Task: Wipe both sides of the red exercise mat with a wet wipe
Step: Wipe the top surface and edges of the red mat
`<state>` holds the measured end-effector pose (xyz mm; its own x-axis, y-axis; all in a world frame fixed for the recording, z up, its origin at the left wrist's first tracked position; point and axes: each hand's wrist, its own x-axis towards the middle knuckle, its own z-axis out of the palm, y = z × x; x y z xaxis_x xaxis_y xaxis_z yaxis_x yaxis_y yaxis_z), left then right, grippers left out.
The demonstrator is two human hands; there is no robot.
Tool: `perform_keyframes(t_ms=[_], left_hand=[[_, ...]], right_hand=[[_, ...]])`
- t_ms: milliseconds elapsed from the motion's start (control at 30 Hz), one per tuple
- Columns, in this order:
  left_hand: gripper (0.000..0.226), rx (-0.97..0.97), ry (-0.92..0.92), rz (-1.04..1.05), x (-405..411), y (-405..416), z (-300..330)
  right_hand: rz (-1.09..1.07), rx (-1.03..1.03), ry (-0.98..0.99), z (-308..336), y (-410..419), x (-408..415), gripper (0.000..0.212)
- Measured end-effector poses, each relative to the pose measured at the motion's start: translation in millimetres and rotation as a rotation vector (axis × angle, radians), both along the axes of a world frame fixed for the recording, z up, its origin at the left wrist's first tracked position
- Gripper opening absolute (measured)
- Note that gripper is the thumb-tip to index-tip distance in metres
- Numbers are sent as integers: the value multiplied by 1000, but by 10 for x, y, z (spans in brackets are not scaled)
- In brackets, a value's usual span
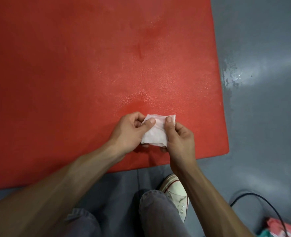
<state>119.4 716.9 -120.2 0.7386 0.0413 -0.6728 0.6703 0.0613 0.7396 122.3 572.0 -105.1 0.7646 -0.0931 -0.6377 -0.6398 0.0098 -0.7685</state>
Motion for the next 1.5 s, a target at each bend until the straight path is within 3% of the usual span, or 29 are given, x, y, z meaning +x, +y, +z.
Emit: perform_keyframes(t_ms=[133,267,367,500,600,733,833,967,1067,1200,1267,1367,1400,1500], left_hand=[[23,530,-209,-234,33,47,42],[21,661,-442,-410,11,9,171],[15,563,-483,-523,-14,-92,252],[32,137,-224,-644,9,-120,199],[47,-17,-127,-568,21,-55,89],[30,151,-181,-338,62,136,-55],[27,274,-205,-218,124,287,-114],[30,339,-201,-161,154,394,-120],[26,355,-175,-123,146,428,-158],[27,374,-177,-95,158,438,-170],[29,395,-191,-87,184,463,-175],[29,451,-203,-60,235,519,-201],[29,464,-207,-52,255,529,-210],[29,488,-223,-47,340,535,-213]], right_hand=[[34,-130,37,-59,-9,-4,47],[47,80,107,40,8,0,49],[73,145,83,155,-50,-33,33],[44,99,105,171,-291,-59,19],[96,-44,119,41,-584,51,15],[85,-580,-187,-99,-1059,576,36],[120,-879,-451,-207,-1189,915,21],[517,-923,-627,-550,-962,760,15],[680,-867,-682,-609,-708,481,11],[1228,-714,-828,-543,-797,428,8],[1096,-827,-822,-543,-1065,752,12],[585,-1064,-568,-483,-1323,1229,9],[520,-1071,-537,-487,-1240,1261,10],[782,-916,-699,-557,-613,989,7]])
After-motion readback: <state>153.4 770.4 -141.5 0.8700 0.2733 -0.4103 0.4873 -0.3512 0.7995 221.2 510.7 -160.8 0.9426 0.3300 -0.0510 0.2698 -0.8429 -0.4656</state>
